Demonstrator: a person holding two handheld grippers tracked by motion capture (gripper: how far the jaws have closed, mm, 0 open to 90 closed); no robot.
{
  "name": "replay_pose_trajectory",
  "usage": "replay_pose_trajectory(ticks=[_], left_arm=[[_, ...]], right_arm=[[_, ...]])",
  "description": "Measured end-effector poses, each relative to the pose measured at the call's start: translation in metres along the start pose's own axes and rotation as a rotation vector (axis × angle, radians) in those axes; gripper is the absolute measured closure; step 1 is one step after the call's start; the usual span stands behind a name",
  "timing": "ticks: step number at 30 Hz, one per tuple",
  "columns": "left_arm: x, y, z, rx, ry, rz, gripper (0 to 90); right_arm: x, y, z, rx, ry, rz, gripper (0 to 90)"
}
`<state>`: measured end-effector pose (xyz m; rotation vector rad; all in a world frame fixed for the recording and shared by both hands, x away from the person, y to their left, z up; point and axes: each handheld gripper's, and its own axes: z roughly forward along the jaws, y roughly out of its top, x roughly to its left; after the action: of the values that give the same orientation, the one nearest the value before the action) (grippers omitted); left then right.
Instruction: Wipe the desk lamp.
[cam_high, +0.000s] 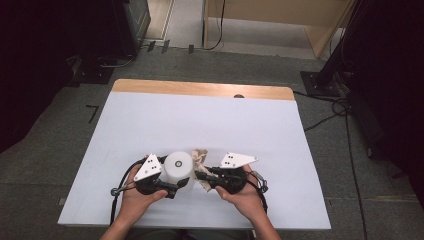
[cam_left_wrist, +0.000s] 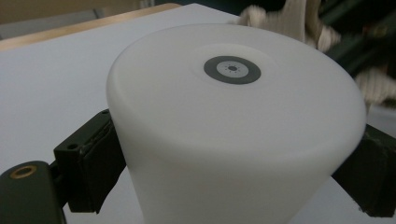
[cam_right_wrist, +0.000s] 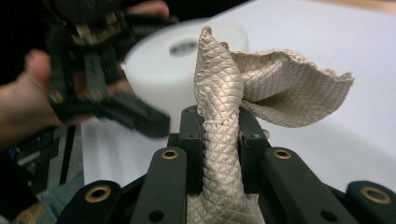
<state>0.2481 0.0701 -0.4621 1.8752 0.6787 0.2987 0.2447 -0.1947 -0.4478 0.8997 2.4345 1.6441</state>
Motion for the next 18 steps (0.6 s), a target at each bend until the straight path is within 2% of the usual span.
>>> replay_pose_trajectory(ticks=[1, 2, 4, 6, 8, 12, 15, 18], left_arm=[[-0.002, 0.0, 0.0, 0.002, 0.011, -0.016, 6.3], [-0.003, 0.0, 0.001, 0.006, 0.015, -0.03, 1.5], [-0.006, -0.001, 0.002, -0.003, 0.02, -0.067, 0.0], [-0.01, -0.002, 0.004, 0.001, 0.061, -0.083, 0.0], [-0.014, -0.002, 0.006, -0.009, 0.094, -0.096, 0.0], [-0.015, -0.001, 0.005, -0.004, 0.119, -0.137, 2.4], [-0.014, -0.001, 0.005, -0.005, 0.115, -0.13, 2.9], [-0.012, -0.001, 0.003, -0.017, 0.109, -0.087, 4.8]], right_arm=[[-0.001, -0.005, 0.005, 0.041, -0.006, -0.005, 76.9], [-0.003, -0.009, 0.01, 0.07, -0.014, -0.004, 76.8], [-0.005, -0.016, 0.017, 0.112, -0.032, 0.017, 76.8], [-0.006, -0.023, 0.024, 0.149, -0.048, 0.033, 76.8], [-0.006, -0.026, 0.028, 0.176, -0.057, 0.02, 76.8], [-0.007, -0.028, 0.029, 0.179, -0.048, 0.03, 76.9], [-0.007, -0.027, 0.028, 0.173, -0.04, 0.035, 76.9], [-0.005, -0.024, 0.025, 0.152, -0.035, 0.032, 76.9]])
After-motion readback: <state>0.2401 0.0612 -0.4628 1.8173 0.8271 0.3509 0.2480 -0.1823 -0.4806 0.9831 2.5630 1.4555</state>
